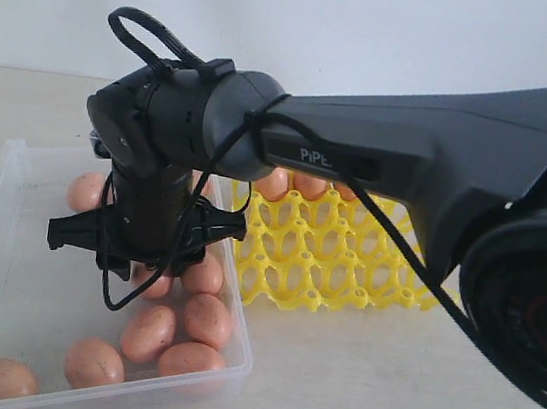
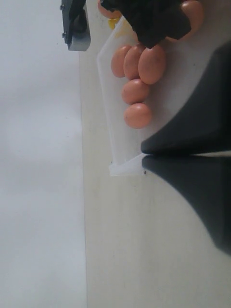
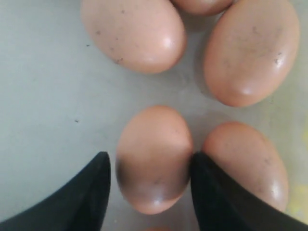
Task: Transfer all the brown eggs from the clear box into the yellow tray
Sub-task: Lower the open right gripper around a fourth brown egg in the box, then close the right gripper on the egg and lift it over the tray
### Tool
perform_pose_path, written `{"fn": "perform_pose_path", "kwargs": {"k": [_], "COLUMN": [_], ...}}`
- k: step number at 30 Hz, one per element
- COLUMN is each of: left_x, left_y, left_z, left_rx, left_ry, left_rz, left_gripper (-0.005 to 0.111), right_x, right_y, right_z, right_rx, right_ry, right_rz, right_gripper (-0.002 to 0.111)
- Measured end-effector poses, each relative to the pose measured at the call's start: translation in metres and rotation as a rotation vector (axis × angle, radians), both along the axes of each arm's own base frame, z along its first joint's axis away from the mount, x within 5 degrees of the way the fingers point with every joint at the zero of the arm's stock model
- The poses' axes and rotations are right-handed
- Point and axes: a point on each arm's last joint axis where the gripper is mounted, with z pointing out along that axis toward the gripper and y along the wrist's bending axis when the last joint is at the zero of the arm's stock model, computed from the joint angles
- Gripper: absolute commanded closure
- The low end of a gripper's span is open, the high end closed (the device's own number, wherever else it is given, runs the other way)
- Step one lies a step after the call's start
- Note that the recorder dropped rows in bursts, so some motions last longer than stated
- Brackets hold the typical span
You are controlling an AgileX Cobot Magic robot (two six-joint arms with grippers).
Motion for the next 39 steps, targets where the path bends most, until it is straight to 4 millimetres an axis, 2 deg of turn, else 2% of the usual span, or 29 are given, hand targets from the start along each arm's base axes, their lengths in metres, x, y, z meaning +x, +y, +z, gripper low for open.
{"fn": "perform_pose_path", "kwargs": {"k": [7,25,36,38,39], "left_x": [0.0,0.0,0.0,0.0,0.0], "left_y": [0.0,0.0,0.0,0.0,0.0], "left_z": [0.0,0.0,0.0,0.0,0.0], "left_rx": [0.0,0.0,0.0,0.0,0.0], "left_ry": [0.0,0.0,0.0,0.0,0.0], "left_rz": [0.0,0.0,0.0,0.0,0.0], "left_gripper": [0.111,0.111,0.111,0.111,0.111], "right_x": [0.0,0.003,0.004,0.004,0.004], "right_y": [0.004,0.009,0.012,0.013,0.014], "right_z": [-0.012,-0.014,-0.024,-0.026,-0.026], "right_rx": [0.009,0.038,0.037,0.031,0.029], "right_ry": [0.01,-0.033,-0.039,-0.043,-0.047], "right_rz": [-0.009,0.059,0.099,0.125,0.14], "right_gripper": [0.058,0.058,0.059,0.072,0.092]}}
